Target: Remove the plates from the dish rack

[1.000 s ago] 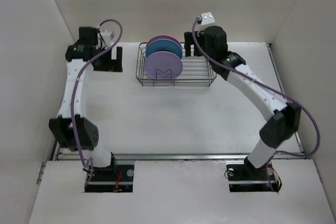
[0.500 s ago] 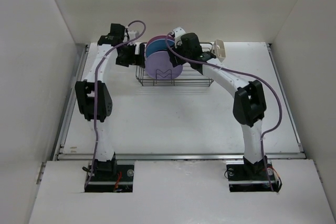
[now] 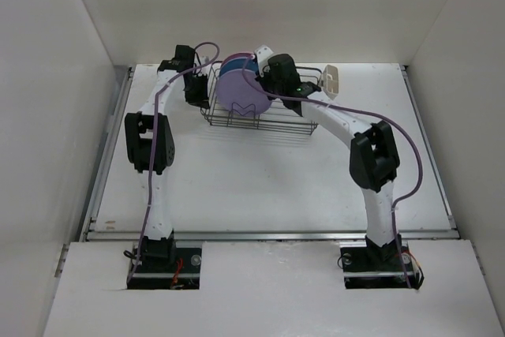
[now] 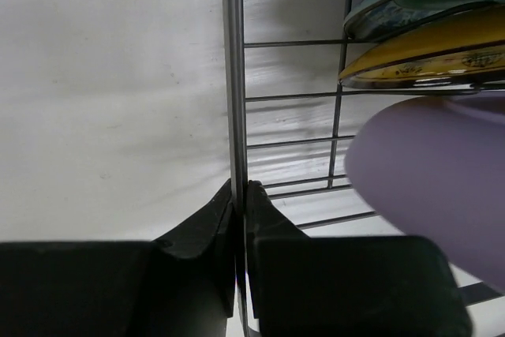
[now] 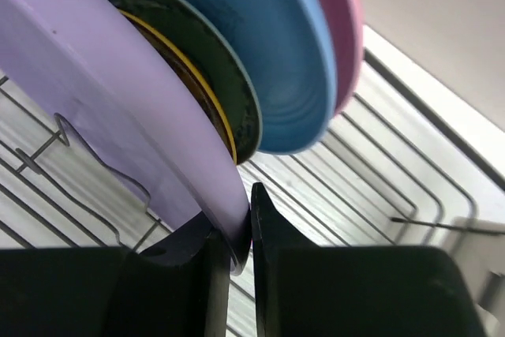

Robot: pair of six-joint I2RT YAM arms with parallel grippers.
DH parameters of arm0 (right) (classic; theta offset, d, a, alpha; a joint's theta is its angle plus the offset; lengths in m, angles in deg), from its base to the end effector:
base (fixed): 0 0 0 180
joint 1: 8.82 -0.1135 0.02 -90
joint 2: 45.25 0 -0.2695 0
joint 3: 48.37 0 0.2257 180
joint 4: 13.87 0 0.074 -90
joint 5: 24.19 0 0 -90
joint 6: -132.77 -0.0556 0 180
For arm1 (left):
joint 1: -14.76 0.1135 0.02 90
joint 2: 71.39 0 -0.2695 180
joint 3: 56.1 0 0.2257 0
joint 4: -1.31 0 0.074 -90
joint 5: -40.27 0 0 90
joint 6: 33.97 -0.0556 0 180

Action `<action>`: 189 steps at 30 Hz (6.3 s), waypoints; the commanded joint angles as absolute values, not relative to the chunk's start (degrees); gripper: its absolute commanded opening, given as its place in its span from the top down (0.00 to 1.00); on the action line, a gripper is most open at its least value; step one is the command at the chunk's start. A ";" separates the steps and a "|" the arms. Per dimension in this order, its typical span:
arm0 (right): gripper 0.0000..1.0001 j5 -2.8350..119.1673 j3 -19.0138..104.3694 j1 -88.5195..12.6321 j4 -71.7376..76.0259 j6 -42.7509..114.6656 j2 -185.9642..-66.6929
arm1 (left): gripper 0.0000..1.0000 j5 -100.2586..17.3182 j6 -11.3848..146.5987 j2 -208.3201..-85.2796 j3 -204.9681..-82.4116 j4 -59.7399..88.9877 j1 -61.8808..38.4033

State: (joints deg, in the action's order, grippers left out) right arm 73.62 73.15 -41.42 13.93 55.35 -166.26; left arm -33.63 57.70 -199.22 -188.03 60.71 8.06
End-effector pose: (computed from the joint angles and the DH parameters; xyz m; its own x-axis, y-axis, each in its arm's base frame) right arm 0.4247 0.2626 0.2873 -0.2829 -0.4371 -0.8538 -0.5058 0.8243 -0.2544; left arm 0.4779 -0.0717 0.2377 -0.8240 0.0686 -0.5624 0.2450 0.9382 -0.2445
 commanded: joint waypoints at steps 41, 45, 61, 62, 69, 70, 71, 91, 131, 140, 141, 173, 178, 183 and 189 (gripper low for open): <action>0.21 57.54 54.31 -48.28 28.90 40.93 -142.81 | 1.00 -31.63 62.09 -188.82 -181.47 58.04 6.24; 0.27 64.28 64.03 -47.49 23.27 40.93 -145.69 | 1.00 -31.10 62.71 -189.96 -181.47 58.56 6.24; 0.66 62.47 92.29 -39.23 22.03 43.91 -176.73 | 1.00 -31.10 63.23 -193.82 -183.05 60.23 6.24; 0.69 62.47 92.29 -39.23 21.33 43.91 -177.25 | 1.00 -31.10 63.23 -193.83 -183.05 60.23 6.24; 0.75 63.61 89.12 -39.23 20.71 43.91 -175.77 | 1.00 -31.10 63.23 -194.35 -183.05 60.23 6.24; 0.83 63.61 89.12 -39.23 20.71 43.91 -175.77 | 1.00 -31.10 63.23 -194.35 -183.05 60.23 6.24; 0.83 63.09 89.12 -39.23 20.71 43.91 -175.24 | 1.00 -31.10 63.23 -194.35 -183.05 60.23 6.24; 0.51 59.39 81.39 -39.23 20.18 40.75 -170.49 | 1.00 -31.10 63.23 -194.88 -183.05 60.76 6.24; 0.55 65.36 84.03 -38.61 17.11 40.22 -178.75 | 1.00 -32.15 63.23 -195.93 -182.53 61.29 5.71; 0.51 64.68 81.29 -38.61 13.68 40.75 -175.22 | 1.00 -32.68 63.23 -195.93 -182.00 61.29 5.18; 0.52 64.14 81.91 -38.61 13.68 40.75 -175.93 | 1.00 -32.68 63.23 -195.93 -182.00 61.29 5.18; 1.00 58.35 54.69 -36.60 22.09 35.68 -138.34 | 1.00 -31.54 63.07 -195.77 -182.97 61.38 5.18; 1.00 46.95 36.97 -28.27 34.48 28.01 -128.23 | 0.94 -32.15 61.92 -192.78 -181.74 58.92 5.18; 1.00 41.12 22.00 -24.11 39.69 23.61 -119.61 | 0.86 -32.15 60.07 -191.10 -181.12 57.77 5.18; 1.00 42.42 13.80 -22.27 39.69 18.96 -120.12 | 0.78 -32.15 60.07 -190.40 -181.12 57.77 4.65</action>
State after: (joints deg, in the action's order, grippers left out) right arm 44.44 13.96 -23.10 40.62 22.98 -120.40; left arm -33.59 60.96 -195.27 -181.36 58.79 5.90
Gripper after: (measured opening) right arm 0.076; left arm 0.210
